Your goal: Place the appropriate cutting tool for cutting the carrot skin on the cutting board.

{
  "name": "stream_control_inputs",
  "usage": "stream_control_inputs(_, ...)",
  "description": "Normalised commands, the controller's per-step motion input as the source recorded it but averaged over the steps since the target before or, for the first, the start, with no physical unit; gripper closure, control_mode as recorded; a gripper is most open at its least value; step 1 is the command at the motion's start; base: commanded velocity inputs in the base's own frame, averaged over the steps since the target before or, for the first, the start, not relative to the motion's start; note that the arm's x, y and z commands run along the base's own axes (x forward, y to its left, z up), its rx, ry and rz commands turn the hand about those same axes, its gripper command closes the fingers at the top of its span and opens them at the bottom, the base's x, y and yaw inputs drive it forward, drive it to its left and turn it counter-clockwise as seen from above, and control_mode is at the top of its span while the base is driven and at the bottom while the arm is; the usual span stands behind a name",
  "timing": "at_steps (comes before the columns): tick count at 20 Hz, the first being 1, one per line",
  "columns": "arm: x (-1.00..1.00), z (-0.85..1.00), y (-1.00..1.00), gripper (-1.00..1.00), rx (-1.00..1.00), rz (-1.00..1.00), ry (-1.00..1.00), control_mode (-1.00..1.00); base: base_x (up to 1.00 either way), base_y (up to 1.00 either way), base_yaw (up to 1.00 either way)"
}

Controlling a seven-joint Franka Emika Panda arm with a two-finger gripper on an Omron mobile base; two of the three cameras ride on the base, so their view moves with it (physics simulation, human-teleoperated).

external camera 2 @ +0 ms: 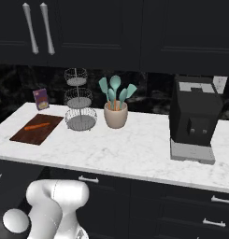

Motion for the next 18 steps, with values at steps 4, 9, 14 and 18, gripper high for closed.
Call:
stream_control_inputs(4, 0.89, 0.77, 0.0, 1.0, -0.01, 0.0, -0.12, -1.0, 0.0, 0.0, 0.0)
stream_control_inputs(9, 1.0, 0.32, 0.15, 1.0, 0.0, 0.0, -0.01, -1.0, 0.0, 0.0, 0.0)
stream_control_inputs(14, 0.91, -0.01, 0.18, 1.0, 0.0, 0.0, 0.0, -1.0, 0.0, 0.0, 0.0)
stream_control_inputs(18, 0.81, -0.29, 0.01, 1.0, 0.0, 0.0, 0.0, -1.0, 0.0, 0.0, 0.0)
